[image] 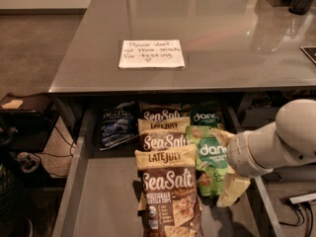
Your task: Pick green rice chip bag from top drawer and place on counter
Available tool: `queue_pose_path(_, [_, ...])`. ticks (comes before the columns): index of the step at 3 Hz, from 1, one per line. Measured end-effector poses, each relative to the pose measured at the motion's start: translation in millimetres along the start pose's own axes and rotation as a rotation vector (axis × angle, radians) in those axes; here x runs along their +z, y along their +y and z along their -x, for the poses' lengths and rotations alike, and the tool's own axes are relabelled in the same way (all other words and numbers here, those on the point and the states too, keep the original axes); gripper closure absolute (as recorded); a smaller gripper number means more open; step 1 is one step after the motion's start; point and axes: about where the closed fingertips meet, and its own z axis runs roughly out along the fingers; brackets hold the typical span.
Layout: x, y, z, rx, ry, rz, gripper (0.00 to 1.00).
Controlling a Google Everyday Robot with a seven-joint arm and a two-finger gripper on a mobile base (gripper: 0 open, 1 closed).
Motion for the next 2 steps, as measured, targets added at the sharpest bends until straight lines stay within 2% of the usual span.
queue_pose_path(2, [25.7,4.0,-22.6,-0.177,-0.001,-0.085,0.00])
